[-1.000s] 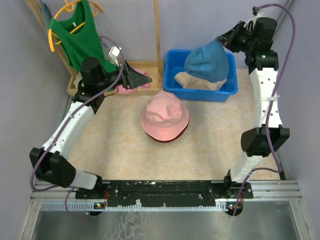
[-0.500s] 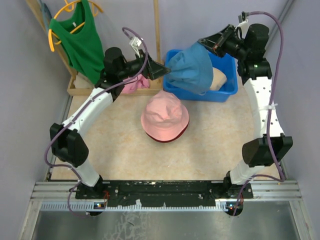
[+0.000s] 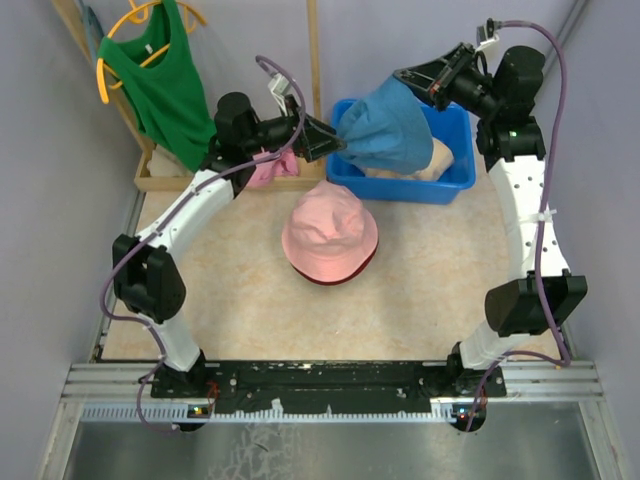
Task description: Stack the hats
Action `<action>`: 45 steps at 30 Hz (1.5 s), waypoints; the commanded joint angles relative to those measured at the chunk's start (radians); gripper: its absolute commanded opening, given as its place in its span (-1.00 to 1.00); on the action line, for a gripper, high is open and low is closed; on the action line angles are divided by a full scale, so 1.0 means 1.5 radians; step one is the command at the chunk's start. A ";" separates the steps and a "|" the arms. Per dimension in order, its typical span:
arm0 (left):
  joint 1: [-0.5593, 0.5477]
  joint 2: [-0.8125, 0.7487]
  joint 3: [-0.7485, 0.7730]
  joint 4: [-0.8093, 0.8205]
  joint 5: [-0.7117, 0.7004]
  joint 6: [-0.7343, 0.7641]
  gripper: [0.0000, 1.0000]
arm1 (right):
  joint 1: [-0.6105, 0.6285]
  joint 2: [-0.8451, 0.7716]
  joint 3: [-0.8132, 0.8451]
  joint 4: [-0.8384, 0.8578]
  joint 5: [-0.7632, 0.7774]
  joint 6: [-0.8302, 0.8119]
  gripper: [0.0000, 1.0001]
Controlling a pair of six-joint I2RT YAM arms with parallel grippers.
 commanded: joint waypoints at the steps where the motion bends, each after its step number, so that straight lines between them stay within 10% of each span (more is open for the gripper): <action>1: 0.000 0.013 0.032 0.022 0.040 0.010 0.83 | 0.000 -0.035 0.007 0.074 -0.036 0.050 -1.00; 17: 0.025 0.042 0.043 0.102 0.155 -0.021 0.84 | 0.000 -0.035 -0.044 0.182 -0.080 0.161 -1.00; 24: 0.017 0.074 0.027 0.235 0.216 -0.157 0.26 | 0.000 -0.039 -0.085 0.222 -0.081 0.188 -1.00; 30: 0.005 0.090 0.022 0.262 0.245 -0.193 0.35 | 0.000 -0.026 -0.093 0.263 -0.079 0.219 -1.00; 39: 0.000 0.120 0.022 0.367 0.261 -0.317 -0.97 | 0.000 0.005 -0.089 0.323 -0.073 0.265 -1.00; 45: 0.001 0.166 0.116 0.471 0.215 -0.528 -1.00 | -0.001 0.005 -0.116 0.315 -0.079 0.230 -1.00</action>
